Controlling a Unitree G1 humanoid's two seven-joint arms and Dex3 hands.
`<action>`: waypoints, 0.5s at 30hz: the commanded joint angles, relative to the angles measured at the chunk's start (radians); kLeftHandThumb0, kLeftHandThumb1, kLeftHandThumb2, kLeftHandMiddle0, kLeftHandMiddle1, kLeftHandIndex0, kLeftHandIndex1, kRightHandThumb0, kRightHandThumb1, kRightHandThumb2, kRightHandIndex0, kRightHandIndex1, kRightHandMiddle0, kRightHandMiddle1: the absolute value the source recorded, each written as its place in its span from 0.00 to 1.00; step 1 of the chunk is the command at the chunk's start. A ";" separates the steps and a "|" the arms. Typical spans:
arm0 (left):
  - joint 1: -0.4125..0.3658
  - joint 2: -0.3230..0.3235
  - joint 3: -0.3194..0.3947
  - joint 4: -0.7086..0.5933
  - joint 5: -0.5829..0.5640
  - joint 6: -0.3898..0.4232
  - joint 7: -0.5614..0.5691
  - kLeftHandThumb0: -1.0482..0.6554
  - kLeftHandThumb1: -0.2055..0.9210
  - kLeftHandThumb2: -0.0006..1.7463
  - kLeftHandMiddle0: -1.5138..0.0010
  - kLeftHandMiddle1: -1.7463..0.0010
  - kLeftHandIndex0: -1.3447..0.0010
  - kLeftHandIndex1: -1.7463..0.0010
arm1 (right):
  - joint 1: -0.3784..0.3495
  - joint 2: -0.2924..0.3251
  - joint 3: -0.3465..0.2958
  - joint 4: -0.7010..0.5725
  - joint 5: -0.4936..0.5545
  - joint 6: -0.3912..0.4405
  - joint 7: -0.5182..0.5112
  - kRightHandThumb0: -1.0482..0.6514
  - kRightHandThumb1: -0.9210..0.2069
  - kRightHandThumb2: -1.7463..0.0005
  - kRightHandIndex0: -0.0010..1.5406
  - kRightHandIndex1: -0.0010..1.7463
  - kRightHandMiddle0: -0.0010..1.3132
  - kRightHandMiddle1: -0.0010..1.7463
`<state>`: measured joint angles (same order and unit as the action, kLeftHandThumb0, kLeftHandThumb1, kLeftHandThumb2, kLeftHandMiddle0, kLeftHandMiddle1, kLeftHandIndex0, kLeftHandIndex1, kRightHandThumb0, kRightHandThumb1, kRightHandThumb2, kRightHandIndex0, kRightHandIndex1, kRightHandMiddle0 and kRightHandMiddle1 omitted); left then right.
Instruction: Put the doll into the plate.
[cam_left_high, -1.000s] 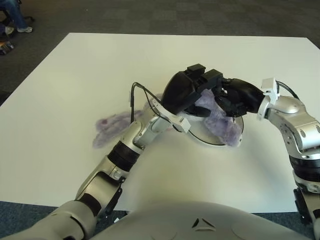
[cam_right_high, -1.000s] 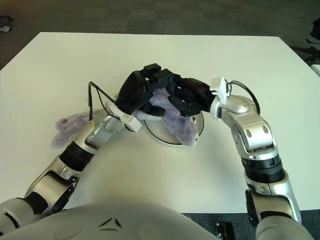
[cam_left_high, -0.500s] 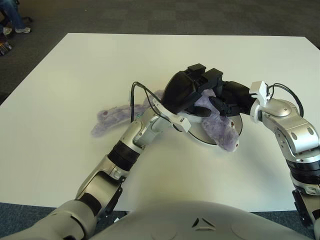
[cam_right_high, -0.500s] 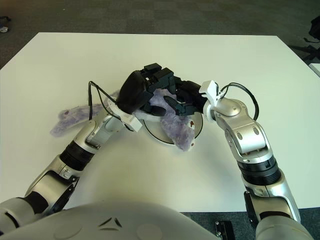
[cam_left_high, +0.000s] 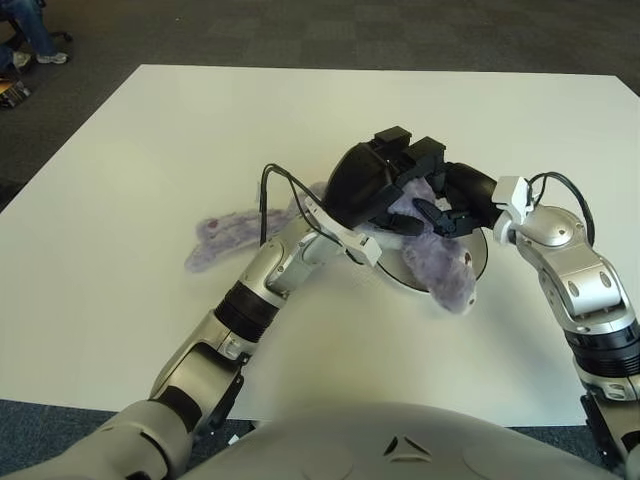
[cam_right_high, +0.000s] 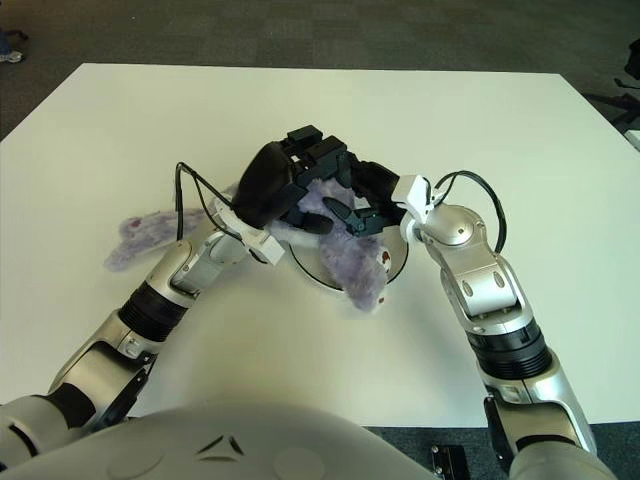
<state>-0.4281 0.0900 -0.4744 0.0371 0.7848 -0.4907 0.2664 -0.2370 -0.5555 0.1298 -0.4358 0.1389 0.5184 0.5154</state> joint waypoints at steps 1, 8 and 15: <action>-0.010 -0.001 0.009 -0.009 -0.005 0.004 -0.005 0.61 0.54 0.67 0.62 0.00 0.69 0.10 | 0.027 0.009 -0.002 -0.017 0.035 0.032 0.028 0.60 0.42 0.35 0.31 0.98 0.32 0.92; -0.008 0.002 0.011 -0.019 -0.009 0.005 -0.017 0.61 0.55 0.66 0.63 0.00 0.69 0.11 | 0.011 0.007 -0.004 -0.035 0.055 0.079 0.041 0.61 0.49 0.29 0.33 1.00 0.35 0.96; -0.007 0.005 0.012 -0.027 0.006 0.015 -0.016 0.61 0.55 0.66 0.63 0.00 0.68 0.11 | -0.008 0.014 -0.003 -0.028 0.063 0.086 0.047 0.61 0.48 0.28 0.30 1.00 0.34 1.00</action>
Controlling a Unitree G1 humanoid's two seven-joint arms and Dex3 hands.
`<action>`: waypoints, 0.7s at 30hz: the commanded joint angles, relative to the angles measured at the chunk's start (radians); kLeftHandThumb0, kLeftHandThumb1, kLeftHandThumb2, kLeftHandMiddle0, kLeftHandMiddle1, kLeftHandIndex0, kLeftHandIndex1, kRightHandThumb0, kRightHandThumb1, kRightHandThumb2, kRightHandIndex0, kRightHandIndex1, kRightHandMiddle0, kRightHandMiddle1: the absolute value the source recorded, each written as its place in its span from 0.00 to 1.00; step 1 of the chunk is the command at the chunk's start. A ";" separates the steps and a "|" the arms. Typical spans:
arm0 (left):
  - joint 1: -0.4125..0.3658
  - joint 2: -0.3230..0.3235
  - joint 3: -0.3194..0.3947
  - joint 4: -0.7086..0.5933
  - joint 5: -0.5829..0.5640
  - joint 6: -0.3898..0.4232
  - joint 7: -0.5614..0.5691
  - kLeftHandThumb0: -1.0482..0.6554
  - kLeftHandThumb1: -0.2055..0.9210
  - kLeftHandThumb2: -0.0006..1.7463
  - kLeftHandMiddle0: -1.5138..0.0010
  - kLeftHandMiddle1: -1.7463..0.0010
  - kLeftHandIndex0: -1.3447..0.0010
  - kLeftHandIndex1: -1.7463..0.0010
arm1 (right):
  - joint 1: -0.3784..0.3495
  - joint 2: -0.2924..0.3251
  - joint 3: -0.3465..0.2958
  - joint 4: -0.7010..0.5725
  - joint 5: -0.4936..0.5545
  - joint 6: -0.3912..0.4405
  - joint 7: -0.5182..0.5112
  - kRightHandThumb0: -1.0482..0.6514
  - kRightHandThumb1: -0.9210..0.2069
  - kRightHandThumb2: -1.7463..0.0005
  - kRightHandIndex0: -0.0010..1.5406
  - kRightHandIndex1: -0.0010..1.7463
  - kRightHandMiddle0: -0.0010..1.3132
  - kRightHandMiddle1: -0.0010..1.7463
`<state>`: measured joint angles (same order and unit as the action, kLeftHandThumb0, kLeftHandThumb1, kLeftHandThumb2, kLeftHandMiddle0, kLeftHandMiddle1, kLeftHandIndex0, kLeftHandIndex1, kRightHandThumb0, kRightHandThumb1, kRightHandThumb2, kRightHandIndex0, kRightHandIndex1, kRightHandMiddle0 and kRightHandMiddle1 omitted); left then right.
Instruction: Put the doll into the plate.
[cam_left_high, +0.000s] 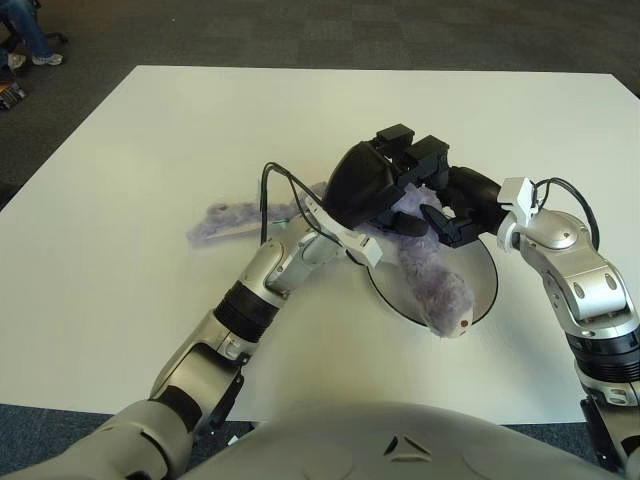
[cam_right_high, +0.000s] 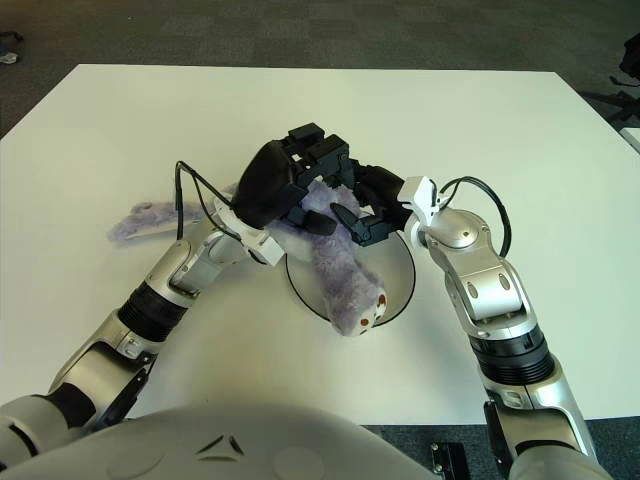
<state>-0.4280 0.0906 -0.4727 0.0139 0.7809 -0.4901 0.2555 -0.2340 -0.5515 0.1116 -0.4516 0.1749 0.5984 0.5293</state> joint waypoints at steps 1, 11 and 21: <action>-0.007 0.004 0.011 -0.005 0.012 0.016 -0.005 0.61 0.55 0.66 0.63 0.00 0.69 0.11 | -0.012 0.010 0.014 -0.011 0.027 0.005 0.033 0.61 0.48 0.28 0.30 1.00 0.34 1.00; -0.003 -0.003 0.016 -0.010 0.043 0.032 0.035 0.61 0.54 0.67 0.62 0.00 0.68 0.11 | 0.005 0.013 -0.005 -0.006 -0.007 -0.021 -0.004 0.61 0.47 0.29 0.29 1.00 0.33 1.00; 0.014 -0.019 0.024 -0.015 0.023 0.038 0.054 0.61 0.53 0.70 0.62 0.00 0.73 0.05 | 0.017 0.062 -0.048 0.030 0.032 -0.080 -0.008 0.61 0.47 0.29 0.29 1.00 0.33 1.00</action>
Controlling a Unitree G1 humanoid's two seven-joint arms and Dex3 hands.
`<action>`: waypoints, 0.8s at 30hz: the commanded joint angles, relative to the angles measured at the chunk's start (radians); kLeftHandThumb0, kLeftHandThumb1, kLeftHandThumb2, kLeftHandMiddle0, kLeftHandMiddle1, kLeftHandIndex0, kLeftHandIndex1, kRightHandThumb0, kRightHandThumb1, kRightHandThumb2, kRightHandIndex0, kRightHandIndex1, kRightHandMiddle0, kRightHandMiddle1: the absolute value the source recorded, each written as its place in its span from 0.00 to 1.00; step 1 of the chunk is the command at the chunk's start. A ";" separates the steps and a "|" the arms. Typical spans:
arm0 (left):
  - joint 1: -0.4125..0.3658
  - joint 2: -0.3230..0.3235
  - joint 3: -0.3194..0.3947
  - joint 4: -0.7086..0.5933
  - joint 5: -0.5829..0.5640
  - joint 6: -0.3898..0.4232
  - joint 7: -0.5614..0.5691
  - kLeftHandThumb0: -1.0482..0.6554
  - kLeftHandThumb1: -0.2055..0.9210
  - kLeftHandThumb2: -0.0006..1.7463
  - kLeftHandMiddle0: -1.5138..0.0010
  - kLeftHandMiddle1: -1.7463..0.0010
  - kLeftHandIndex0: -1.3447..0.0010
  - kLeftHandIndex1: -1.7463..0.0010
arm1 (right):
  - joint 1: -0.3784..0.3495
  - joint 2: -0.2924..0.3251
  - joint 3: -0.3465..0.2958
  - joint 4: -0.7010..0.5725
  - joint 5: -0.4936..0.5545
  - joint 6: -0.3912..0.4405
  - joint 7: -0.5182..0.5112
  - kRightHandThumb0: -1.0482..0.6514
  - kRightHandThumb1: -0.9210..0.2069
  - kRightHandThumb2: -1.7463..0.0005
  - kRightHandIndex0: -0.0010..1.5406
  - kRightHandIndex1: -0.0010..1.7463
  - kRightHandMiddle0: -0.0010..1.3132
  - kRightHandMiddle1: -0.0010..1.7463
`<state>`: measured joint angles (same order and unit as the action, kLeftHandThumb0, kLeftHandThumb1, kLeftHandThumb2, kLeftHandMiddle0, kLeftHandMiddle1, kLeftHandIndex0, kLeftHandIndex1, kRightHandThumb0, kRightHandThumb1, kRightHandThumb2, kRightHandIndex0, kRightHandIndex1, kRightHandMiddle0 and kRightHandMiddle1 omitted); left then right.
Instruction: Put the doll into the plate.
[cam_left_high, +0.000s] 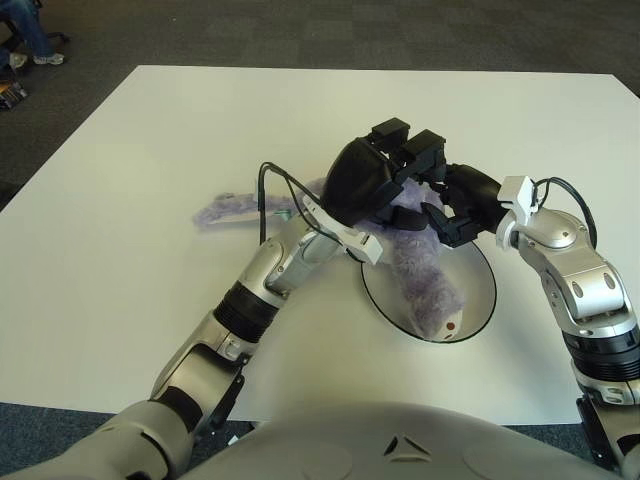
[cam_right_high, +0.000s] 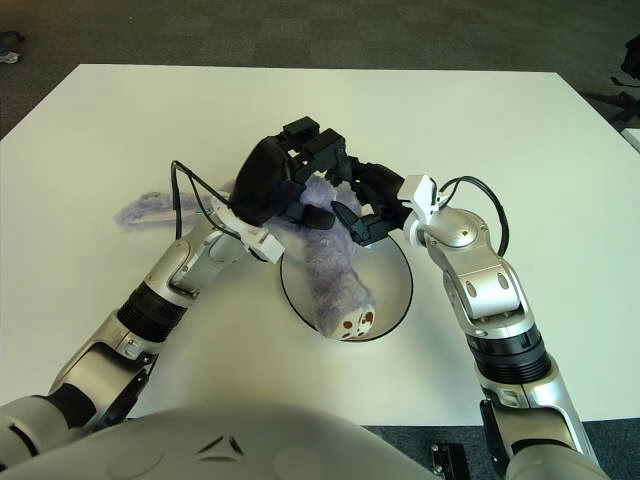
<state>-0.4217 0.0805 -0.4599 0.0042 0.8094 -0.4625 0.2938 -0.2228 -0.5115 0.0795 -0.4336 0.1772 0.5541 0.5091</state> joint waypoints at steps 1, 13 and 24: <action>0.009 -0.009 0.012 -0.004 -0.006 0.008 0.021 0.61 0.53 0.70 0.62 0.00 0.73 0.05 | 0.006 0.028 -0.022 0.019 0.038 -0.043 0.017 0.61 0.47 0.29 0.29 1.00 0.33 1.00; 0.004 -0.015 0.015 0.042 0.016 -0.013 0.118 0.61 0.66 0.60 0.68 0.00 0.83 0.03 | -0.086 0.081 -0.069 0.151 0.134 -0.154 0.117 0.61 0.47 0.29 0.29 1.00 0.33 1.00; -0.007 -0.005 0.015 0.080 0.038 -0.038 0.194 0.68 0.97 0.33 0.85 0.00 0.95 0.14 | -0.065 -0.051 -0.077 0.075 -0.168 -0.327 0.008 0.61 0.51 0.26 0.31 1.00 0.36 1.00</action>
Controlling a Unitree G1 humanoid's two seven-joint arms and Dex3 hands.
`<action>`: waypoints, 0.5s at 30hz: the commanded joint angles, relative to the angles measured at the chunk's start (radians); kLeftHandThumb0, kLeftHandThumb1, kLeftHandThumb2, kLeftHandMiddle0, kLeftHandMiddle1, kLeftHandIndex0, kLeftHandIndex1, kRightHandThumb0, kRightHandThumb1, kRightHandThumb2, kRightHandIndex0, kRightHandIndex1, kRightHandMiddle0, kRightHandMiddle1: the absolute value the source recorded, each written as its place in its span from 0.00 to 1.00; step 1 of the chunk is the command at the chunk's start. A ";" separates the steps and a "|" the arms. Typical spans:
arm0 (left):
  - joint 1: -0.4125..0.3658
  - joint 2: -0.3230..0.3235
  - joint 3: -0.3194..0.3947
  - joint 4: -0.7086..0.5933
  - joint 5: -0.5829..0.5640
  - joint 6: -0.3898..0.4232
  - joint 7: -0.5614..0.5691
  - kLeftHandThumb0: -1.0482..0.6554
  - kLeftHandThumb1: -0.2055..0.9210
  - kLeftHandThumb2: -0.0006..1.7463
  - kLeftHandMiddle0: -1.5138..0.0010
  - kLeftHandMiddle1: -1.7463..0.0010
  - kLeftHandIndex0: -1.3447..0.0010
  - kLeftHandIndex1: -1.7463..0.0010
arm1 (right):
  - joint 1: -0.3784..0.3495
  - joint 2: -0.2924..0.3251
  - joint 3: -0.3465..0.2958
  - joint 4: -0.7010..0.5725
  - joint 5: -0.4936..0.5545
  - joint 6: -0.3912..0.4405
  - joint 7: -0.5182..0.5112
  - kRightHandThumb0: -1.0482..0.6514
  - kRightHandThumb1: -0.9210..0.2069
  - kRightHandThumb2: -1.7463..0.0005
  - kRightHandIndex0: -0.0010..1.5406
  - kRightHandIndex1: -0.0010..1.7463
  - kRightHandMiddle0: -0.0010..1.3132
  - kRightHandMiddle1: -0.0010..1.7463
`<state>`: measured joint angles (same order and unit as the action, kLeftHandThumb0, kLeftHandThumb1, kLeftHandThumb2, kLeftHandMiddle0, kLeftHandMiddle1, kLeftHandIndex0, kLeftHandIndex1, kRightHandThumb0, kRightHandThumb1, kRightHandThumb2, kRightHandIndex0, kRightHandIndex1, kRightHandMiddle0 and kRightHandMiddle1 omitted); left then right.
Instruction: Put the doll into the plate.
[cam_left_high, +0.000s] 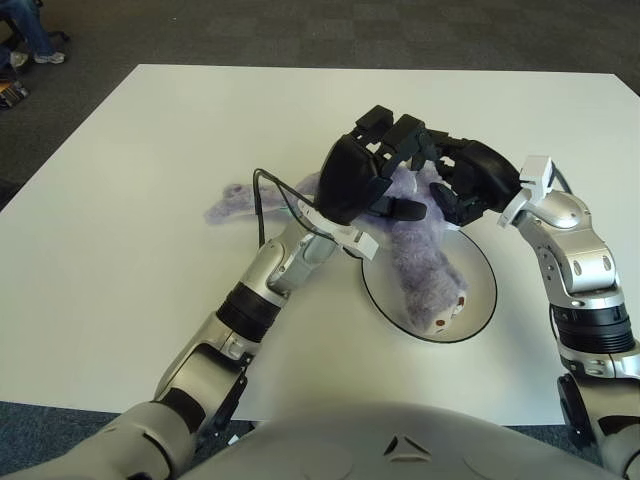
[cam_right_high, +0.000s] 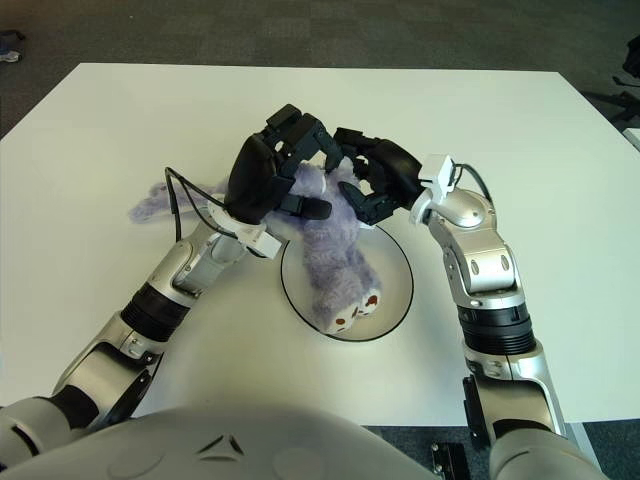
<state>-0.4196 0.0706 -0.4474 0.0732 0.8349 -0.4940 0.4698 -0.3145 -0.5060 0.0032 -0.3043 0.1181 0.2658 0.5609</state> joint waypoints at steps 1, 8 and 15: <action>-0.009 0.006 0.002 0.011 0.014 -0.008 0.021 0.61 0.95 0.33 0.88 0.01 0.96 0.17 | 0.032 -0.070 0.007 -0.066 -0.152 -0.043 -0.060 0.61 0.52 0.26 0.31 1.00 0.36 1.00; -0.015 0.011 0.001 0.025 0.043 -0.010 0.067 0.26 0.94 0.36 0.99 0.12 1.00 0.40 | -0.022 -0.128 0.113 -0.073 -0.478 0.005 -0.148 0.61 0.57 0.22 0.34 1.00 0.39 1.00; -0.020 0.013 0.002 0.033 0.059 -0.003 0.089 0.18 1.00 0.35 1.00 0.23 1.00 0.45 | -0.026 -0.103 0.115 -0.081 -0.559 -0.004 -0.182 0.61 0.81 0.08 0.54 1.00 0.53 0.91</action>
<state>-0.4254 0.0760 -0.4485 0.0939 0.8792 -0.4966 0.5398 -0.3243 -0.6155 0.1144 -0.3709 -0.4145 0.2740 0.3981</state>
